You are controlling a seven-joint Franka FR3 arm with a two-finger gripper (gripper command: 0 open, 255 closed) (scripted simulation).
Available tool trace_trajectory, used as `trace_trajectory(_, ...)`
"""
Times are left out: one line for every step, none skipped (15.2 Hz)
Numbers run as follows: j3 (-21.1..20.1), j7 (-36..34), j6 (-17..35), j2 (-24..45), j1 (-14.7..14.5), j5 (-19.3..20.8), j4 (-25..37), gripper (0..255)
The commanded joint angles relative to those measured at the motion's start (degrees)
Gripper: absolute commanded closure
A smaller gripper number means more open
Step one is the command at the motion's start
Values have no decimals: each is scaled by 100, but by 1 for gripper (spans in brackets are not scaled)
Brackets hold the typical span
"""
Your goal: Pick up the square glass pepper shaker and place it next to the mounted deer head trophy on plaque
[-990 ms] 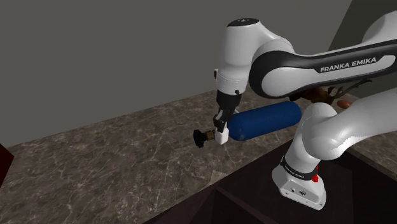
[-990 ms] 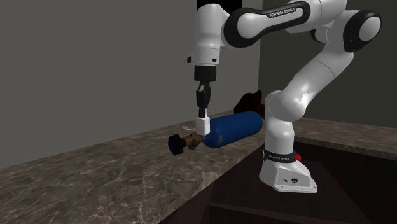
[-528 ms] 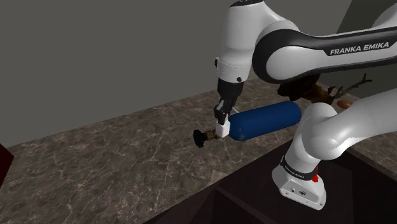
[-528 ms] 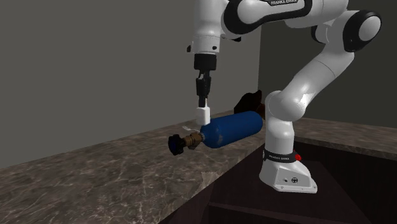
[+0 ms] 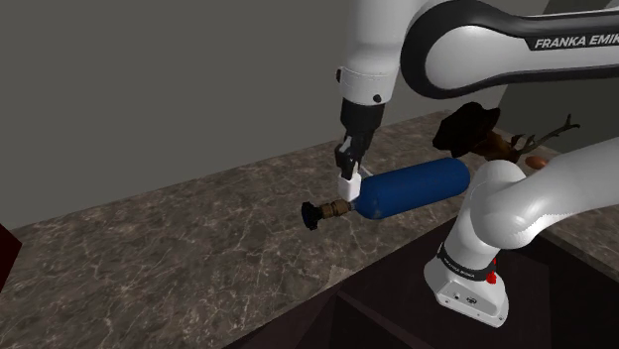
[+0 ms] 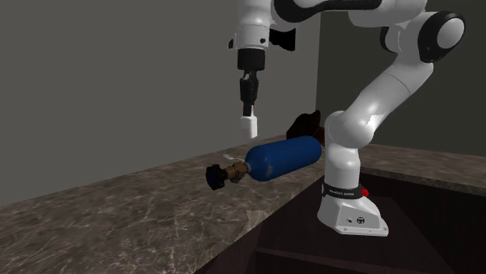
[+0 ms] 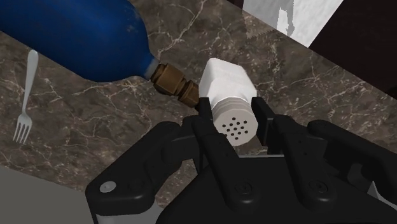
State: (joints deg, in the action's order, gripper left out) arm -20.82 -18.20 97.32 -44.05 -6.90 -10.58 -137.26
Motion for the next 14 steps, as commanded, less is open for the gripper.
trace_trajectory(31, 4, -153, 10, 12, 26, 161, 255)
trace_trajectory(44, 4, -225, 24, 20, 39, 245, 255)
trace_trajectory(56, 3, -295, 39, 27, 51, 331, 255)
trace_trajectory(68, 3, -366, 55, 35, 64, 417, 255)
trace_trajectory(79, 3, -436, 72, 42, 76, 505, 255)
trace_trajectory(90, 2, -506, 91, 50, 88, 593, 255)
trace_trajectory(100, 1, -576, 110, 57, 100, 682, 255)
trace_trajectory(110, 1, -646, 131, 65, 111, 772, 255)
trace_trajectory(120, -1, -715, 153, 73, 123, 863, 255)
trace_trajectory(129, -2, -785, 175, 80, 134, 955, 255)
trace_trajectory(138, -3, -854, 199, 88, 146, 1048, 255)
trace_trajectory(147, -4, -923, 225, 96, 157, 1142, 255)
trace_trajectory(155, -6, -993, 251, 104, 168, 1237, 255)
trace_trajectory(163, -8, -1062, 278, 111, 179, 1333, 255)
